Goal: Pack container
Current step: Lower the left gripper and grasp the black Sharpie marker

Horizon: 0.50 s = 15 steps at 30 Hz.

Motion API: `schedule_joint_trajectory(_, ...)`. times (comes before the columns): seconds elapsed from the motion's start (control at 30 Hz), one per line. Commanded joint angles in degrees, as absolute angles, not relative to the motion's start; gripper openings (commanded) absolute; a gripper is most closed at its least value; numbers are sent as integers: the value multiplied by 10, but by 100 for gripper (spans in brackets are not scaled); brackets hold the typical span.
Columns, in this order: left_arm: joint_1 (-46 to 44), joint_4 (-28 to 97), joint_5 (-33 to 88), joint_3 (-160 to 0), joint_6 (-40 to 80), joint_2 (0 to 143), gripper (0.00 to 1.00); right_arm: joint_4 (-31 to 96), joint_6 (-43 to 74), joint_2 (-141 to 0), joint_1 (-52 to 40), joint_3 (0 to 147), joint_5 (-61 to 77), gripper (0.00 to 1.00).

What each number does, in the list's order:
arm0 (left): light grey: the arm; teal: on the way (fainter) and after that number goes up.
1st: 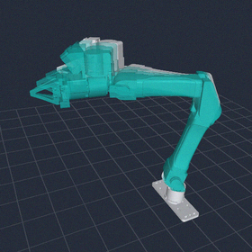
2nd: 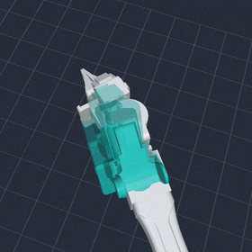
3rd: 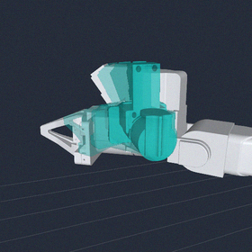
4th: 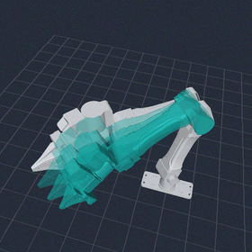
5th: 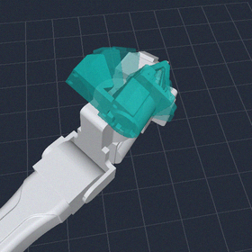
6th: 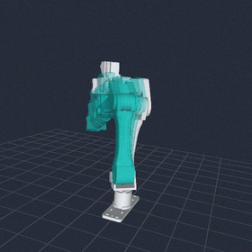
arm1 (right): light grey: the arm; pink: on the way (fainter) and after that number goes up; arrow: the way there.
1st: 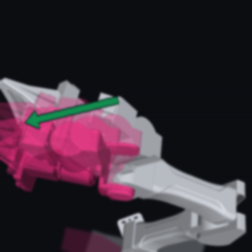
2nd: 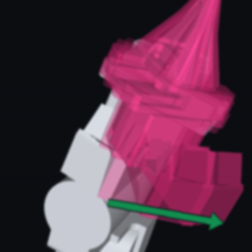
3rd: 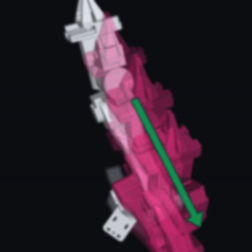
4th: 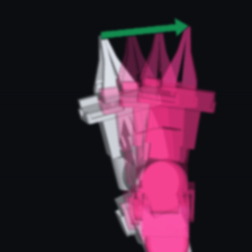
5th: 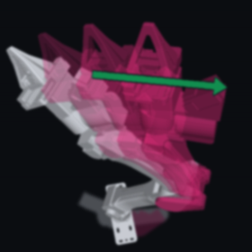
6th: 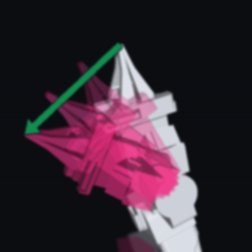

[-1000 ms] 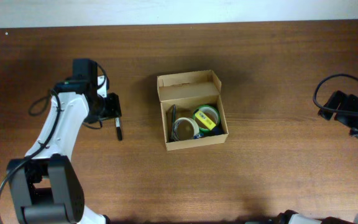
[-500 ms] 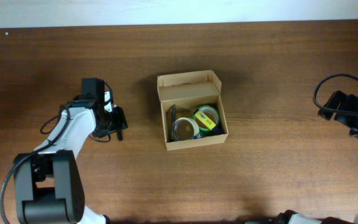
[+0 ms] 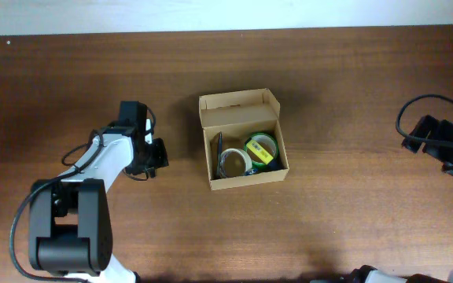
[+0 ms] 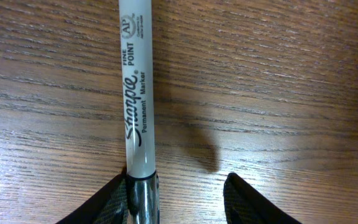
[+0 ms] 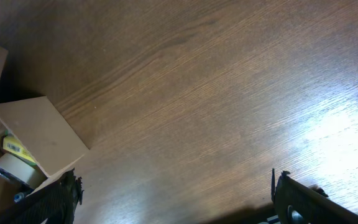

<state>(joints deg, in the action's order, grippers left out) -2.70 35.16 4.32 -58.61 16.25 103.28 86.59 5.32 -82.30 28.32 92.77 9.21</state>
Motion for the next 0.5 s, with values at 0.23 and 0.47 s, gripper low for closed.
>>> schedule_joint_trajectory(0.23, -34, 349, -20, -579, 149, 1082, 48, 867, 46, -815, 285, 927, 101, 99)
schedule_joint_trajectory(0.47, -33, 349, -56, -579, 154, 1083, 48, 869, 44, -815, 285, 927, 101, 99)
